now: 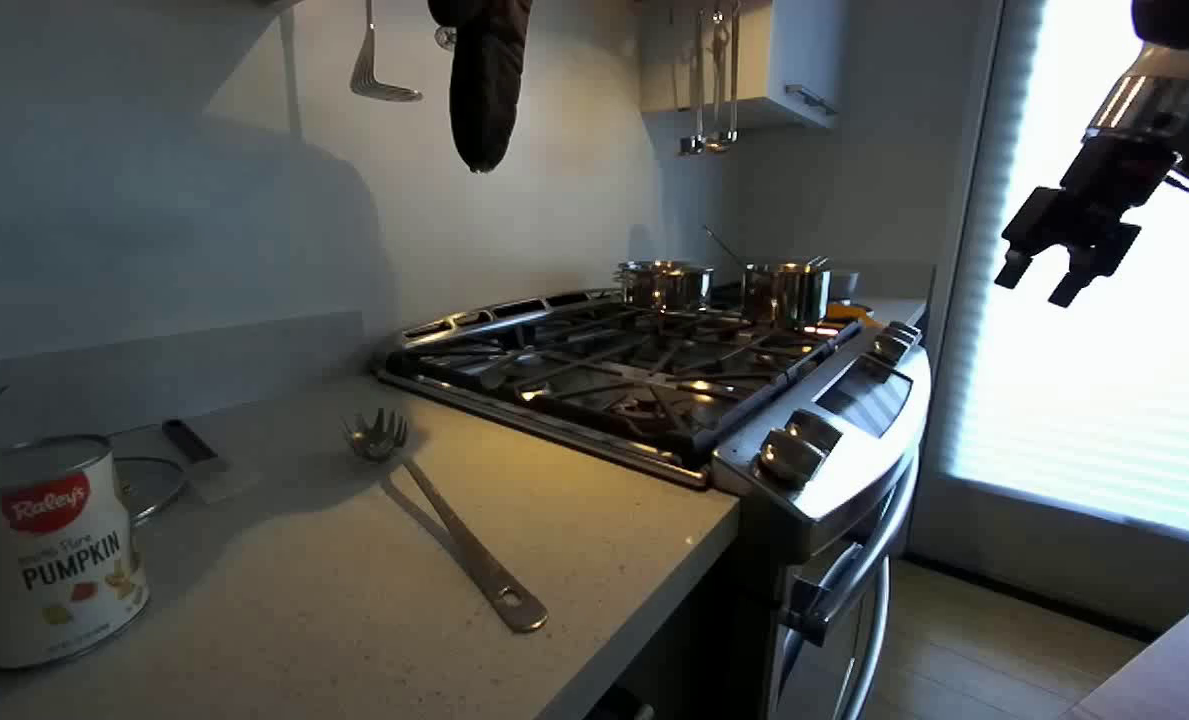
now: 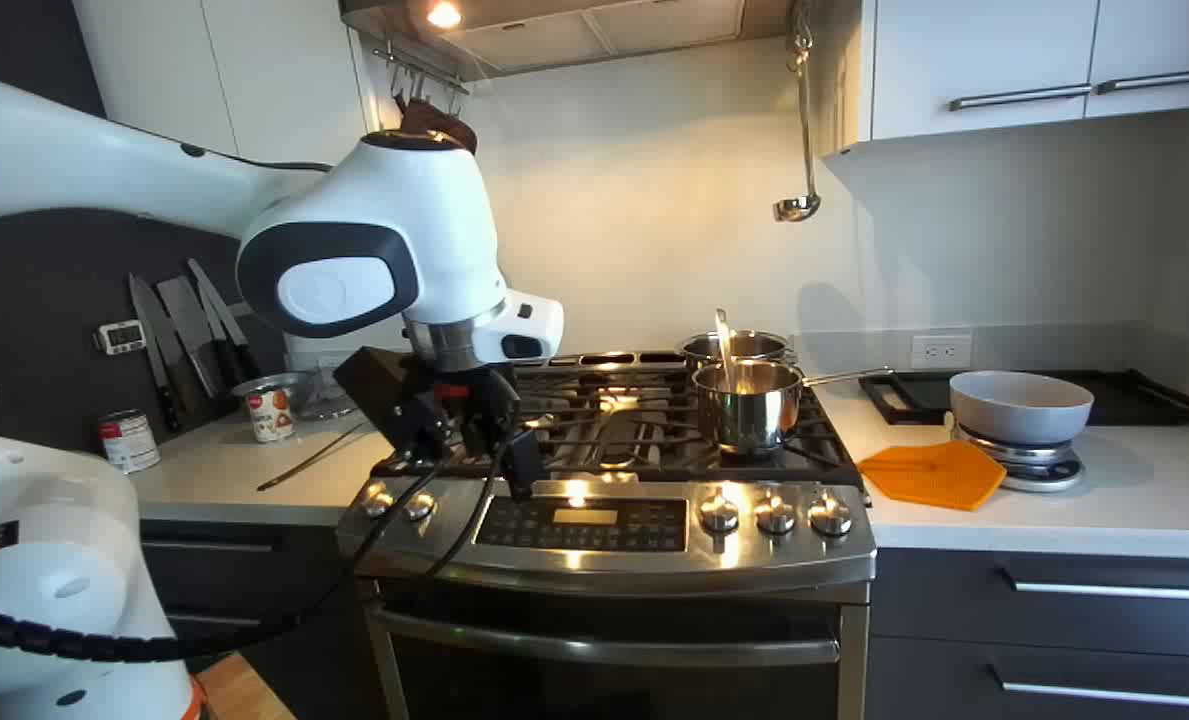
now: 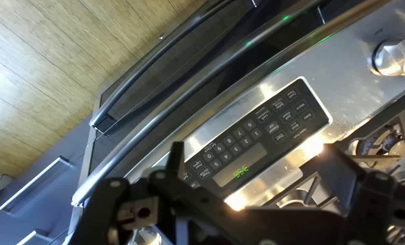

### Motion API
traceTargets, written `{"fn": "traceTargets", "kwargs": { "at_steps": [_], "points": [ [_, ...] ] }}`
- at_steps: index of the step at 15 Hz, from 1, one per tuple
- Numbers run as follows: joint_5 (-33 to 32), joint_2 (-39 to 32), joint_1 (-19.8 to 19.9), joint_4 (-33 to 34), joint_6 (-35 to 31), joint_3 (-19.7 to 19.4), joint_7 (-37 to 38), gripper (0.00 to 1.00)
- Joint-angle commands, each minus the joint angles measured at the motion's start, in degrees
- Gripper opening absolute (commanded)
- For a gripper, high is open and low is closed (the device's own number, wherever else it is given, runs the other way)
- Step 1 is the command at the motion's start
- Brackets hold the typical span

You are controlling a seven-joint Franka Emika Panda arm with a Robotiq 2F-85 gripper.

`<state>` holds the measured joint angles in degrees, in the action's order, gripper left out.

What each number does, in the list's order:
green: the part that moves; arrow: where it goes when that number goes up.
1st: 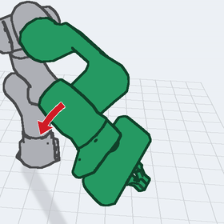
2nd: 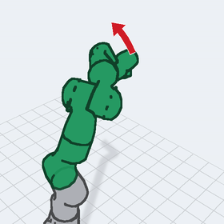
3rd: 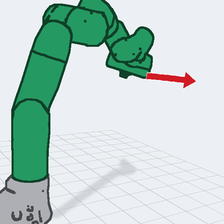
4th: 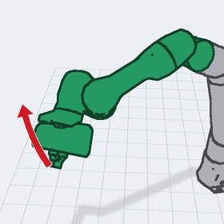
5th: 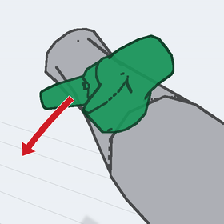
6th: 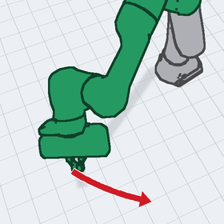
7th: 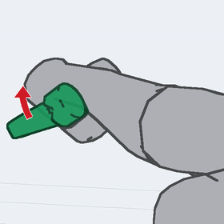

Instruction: Push a button on the stove control panel

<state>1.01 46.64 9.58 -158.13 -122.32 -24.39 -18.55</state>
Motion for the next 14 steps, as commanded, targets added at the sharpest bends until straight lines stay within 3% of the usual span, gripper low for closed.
{"fn": "traceTargets", "kwargs": {
  "at_steps": [1,9,14],
  "points": [
    [0.9,-0.4,0.9,-0.1,0.2,0.9,-0.7,1.0],
    [0.9,-0.6,0.9,-0.6,0.2,0.9,-0.7,1.0],
    [4.5,-10.9,1.1,4.3,-4.4,4.4,11.9,1.0]
  ]
}}
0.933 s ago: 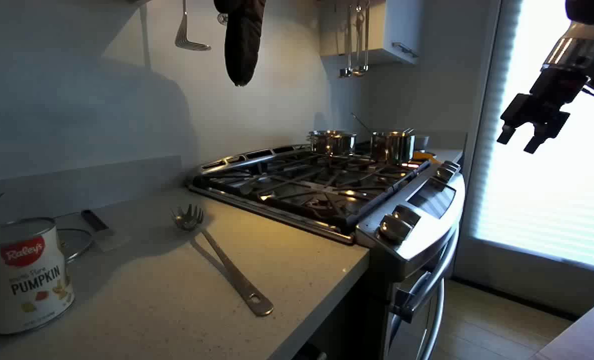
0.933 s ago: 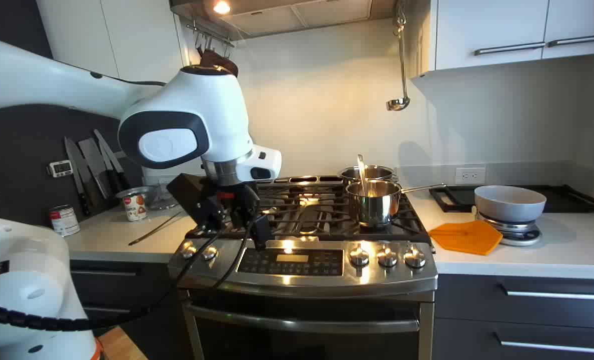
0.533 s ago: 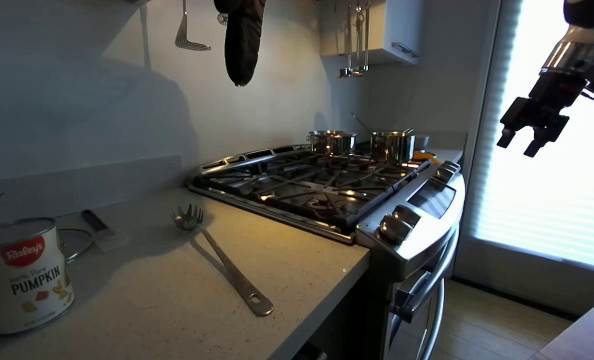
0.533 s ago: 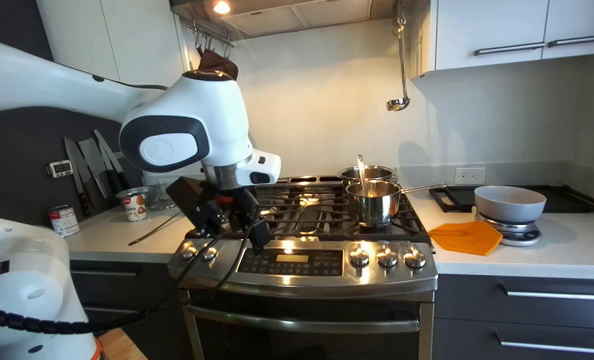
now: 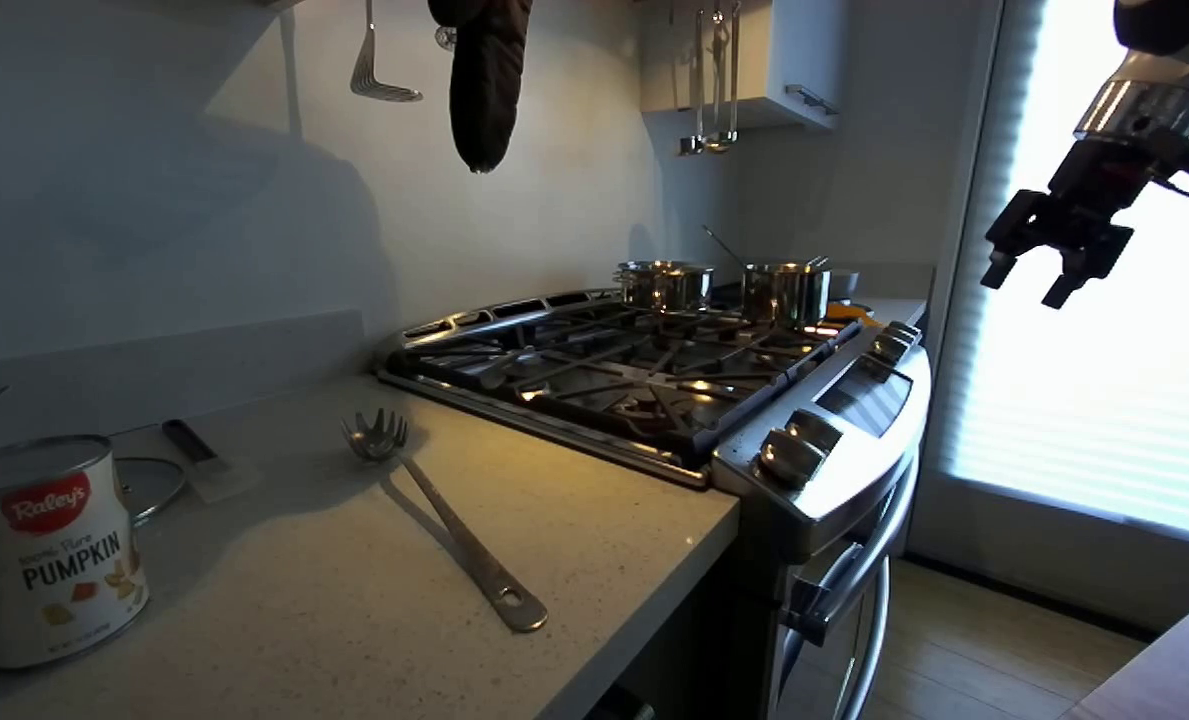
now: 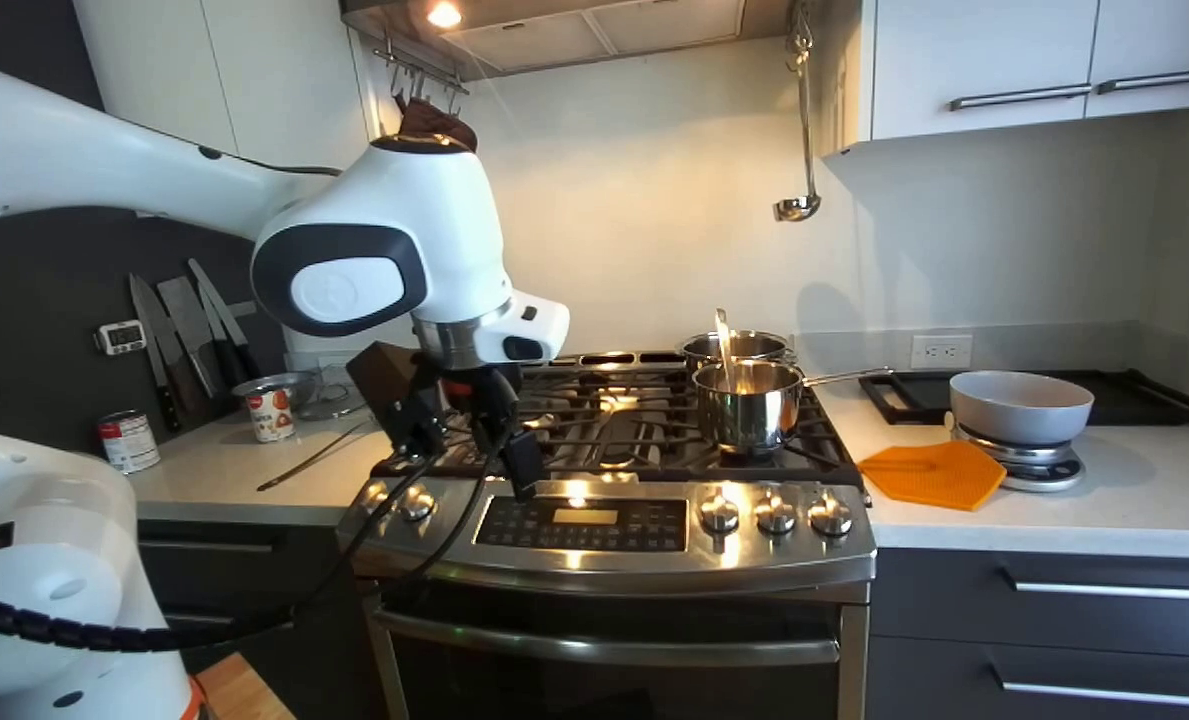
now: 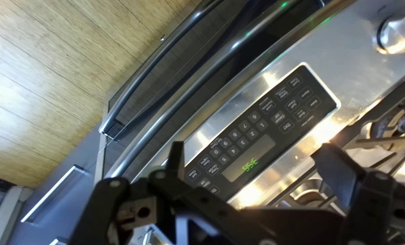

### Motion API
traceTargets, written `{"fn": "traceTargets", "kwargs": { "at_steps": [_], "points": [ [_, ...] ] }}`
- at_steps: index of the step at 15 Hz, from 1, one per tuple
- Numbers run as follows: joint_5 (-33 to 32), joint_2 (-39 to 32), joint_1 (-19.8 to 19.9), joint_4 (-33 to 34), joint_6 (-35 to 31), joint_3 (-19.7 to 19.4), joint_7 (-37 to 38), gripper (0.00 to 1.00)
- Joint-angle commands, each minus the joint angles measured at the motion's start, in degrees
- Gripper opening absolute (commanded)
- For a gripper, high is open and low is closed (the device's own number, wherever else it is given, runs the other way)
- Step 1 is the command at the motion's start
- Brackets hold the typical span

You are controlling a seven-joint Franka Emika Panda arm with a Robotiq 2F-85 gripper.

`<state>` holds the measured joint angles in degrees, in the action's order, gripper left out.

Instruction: Push a button on the stove control panel

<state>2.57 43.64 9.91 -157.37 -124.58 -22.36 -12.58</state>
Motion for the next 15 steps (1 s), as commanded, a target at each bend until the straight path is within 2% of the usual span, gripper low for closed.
{"fn": "traceTargets", "kwargs": {
  "at_steps": [1,4,5,6,9,15],
  "points": [
    [3.8,-9.7,1.1,4.3,-3.1,3.0,8.3,1.0],
    [8.7,-15.4,0.8,6.6,-5.0,4.0,14.2,1.0],
    [10.8,-17.3,0.7,7.1,-6.4,4.2,15.8,0.75],
    [12.8,-19.1,0.7,7.7,-7.2,4.4,17.2,0.74],
    [18.0,-23.3,1.3,8.6,-10.9,5.0,21.6,0.5],
    [19.7,-31.0,2.3,8.8,-23.2,8.5,32.8,0.04]
  ]
}}
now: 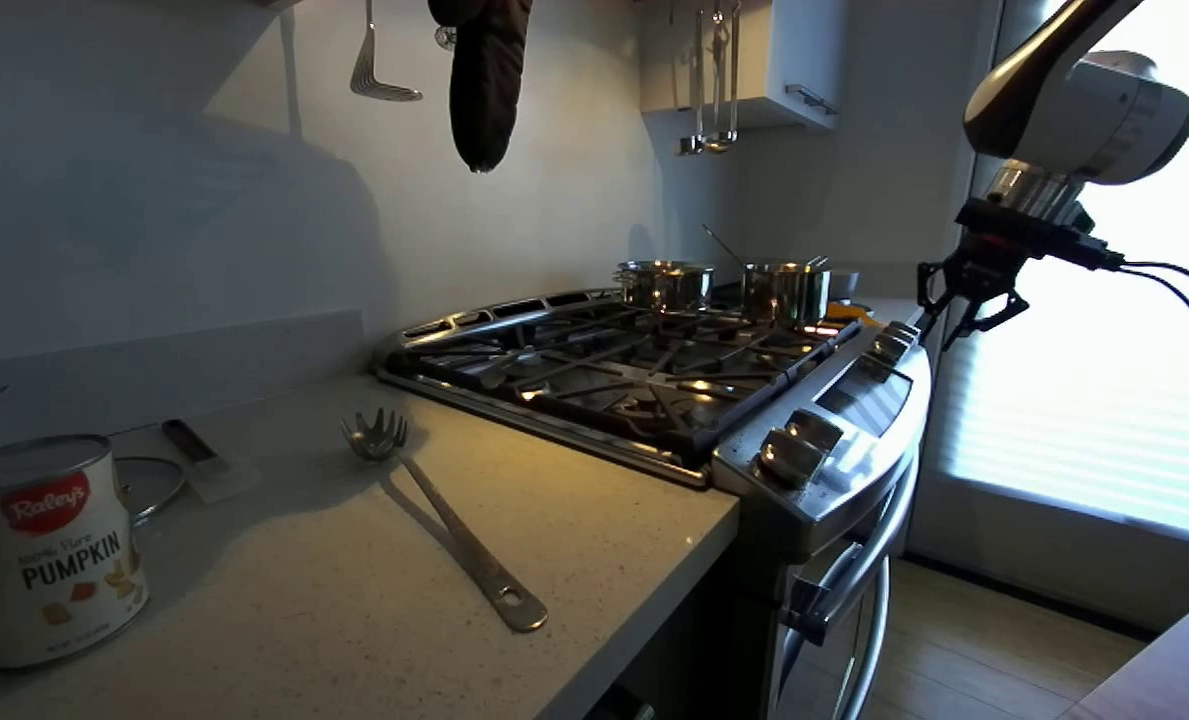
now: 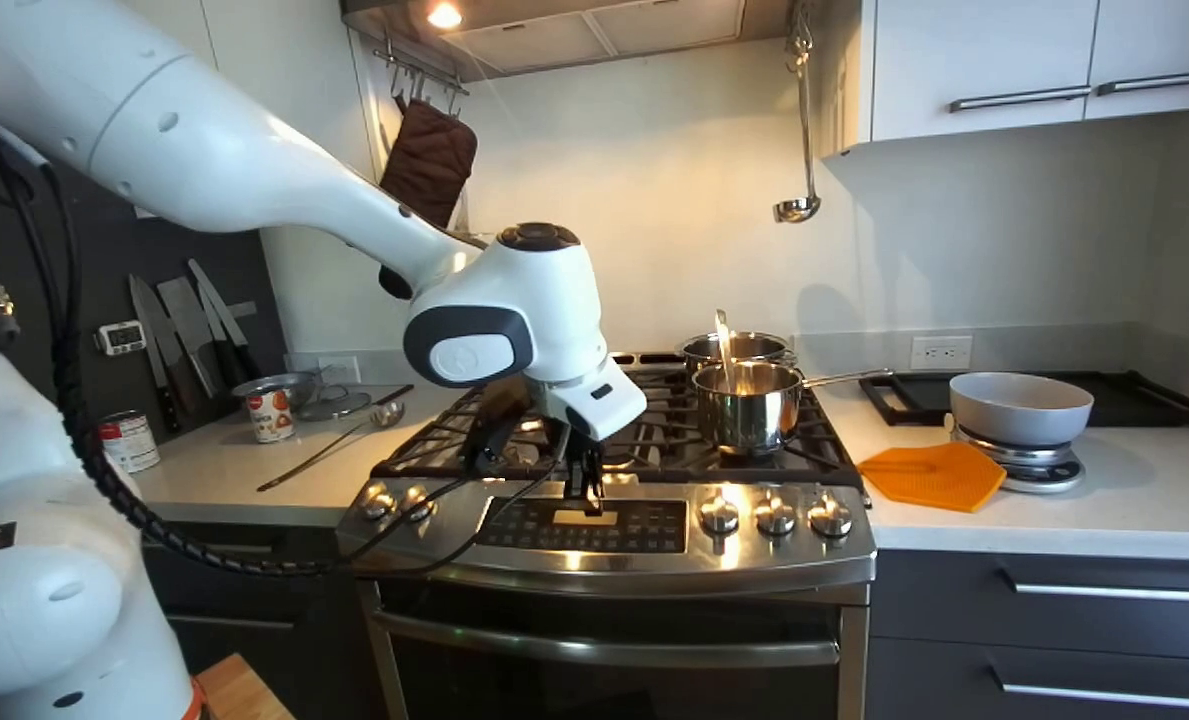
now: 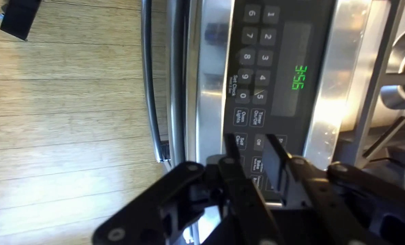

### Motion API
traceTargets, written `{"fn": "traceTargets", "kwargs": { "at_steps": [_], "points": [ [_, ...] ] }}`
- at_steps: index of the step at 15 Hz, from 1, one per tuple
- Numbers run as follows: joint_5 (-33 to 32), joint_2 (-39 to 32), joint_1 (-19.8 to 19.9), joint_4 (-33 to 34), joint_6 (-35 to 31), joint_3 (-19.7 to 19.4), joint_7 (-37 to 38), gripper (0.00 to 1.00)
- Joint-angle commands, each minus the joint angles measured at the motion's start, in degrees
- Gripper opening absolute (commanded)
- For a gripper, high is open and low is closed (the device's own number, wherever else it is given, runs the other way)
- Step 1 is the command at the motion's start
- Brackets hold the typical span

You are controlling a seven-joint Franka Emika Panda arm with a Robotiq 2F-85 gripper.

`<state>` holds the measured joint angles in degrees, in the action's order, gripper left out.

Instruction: Push a button on the stove control panel

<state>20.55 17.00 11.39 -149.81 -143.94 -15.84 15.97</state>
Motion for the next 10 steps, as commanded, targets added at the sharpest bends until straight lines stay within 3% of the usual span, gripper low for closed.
{"fn": "traceTargets", "kwargs": {
  "at_steps": [1,5,6,10],
  "points": [
    [2.0,-5.5,0.6,1.4,-5.5,2.3,5.2,0.01],
    [4.3,-10.1,-0.3,2.9,-8.9,3.0,6.3,0.0],
    [2.0,-7.2,0.5,1.5,-7.3,3.1,5.8,0.01],
    [2.9,-9.6,0.3,2.8,-7.8,3.3,5.9,0.01]
  ]
}}
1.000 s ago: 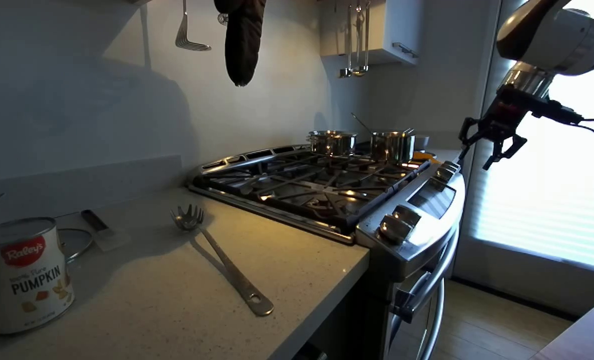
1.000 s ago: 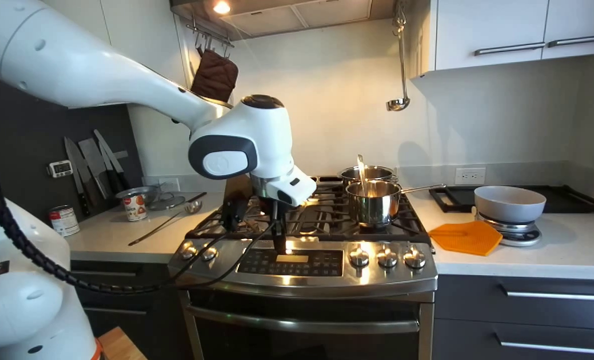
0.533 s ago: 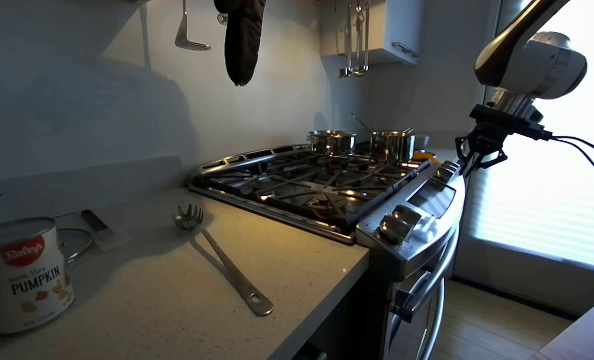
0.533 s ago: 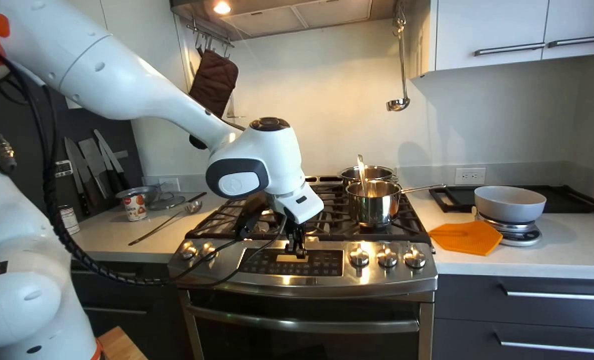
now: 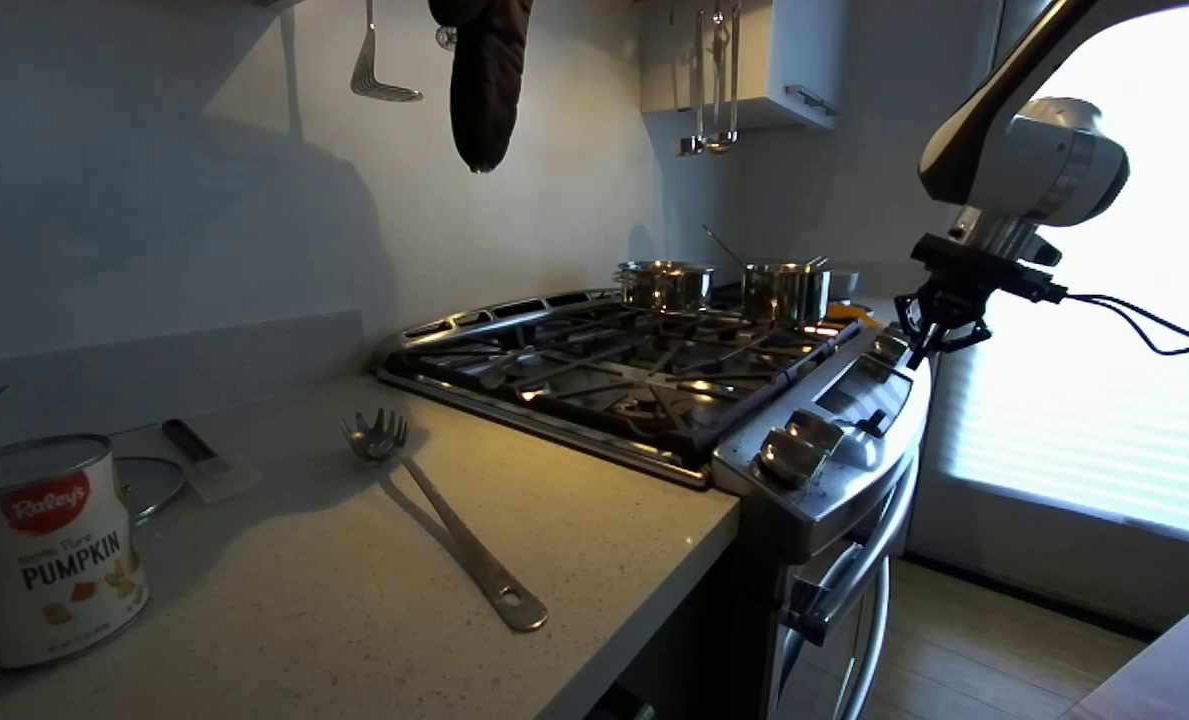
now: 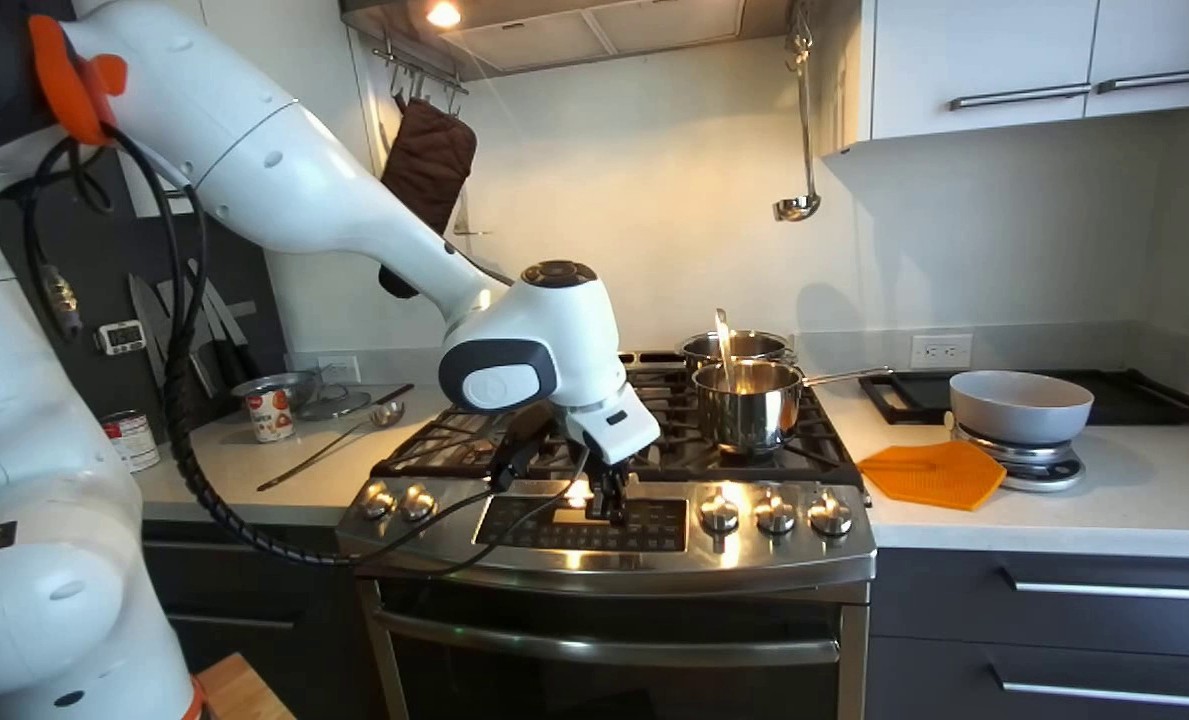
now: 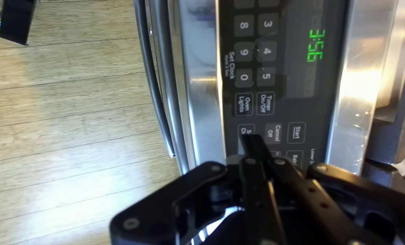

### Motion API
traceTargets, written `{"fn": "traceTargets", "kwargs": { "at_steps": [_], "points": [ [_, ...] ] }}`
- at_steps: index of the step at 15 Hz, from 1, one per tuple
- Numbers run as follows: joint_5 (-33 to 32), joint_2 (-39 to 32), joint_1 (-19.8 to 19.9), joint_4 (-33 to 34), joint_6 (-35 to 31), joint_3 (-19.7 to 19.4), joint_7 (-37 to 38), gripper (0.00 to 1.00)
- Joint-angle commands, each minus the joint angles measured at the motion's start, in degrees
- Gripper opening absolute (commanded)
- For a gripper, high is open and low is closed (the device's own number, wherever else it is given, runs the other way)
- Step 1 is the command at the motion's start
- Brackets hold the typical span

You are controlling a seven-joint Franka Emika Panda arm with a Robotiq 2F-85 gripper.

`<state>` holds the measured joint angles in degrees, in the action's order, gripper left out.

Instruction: Push a button on the stove control panel

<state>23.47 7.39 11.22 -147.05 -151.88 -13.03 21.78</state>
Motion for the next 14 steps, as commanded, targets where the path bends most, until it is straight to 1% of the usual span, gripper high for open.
{"fn": "traceTargets", "kwargs": {
  "at_steps": [1,5,9,14],
  "points": [
    [0.0,0.0,0.5,0.1,0.1,0.5,0.1,0.01],
    [2.0,-0.4,-0.7,0.3,2.3,0.7,-2.6,0.0],
    [0.3,-1.6,-0.7,0.3,2.5,1.9,-1.0,0.0],
    [0.4,-3.3,-0.5,0.3,1.8,2.0,-1.1,0.0]
  ]
}}
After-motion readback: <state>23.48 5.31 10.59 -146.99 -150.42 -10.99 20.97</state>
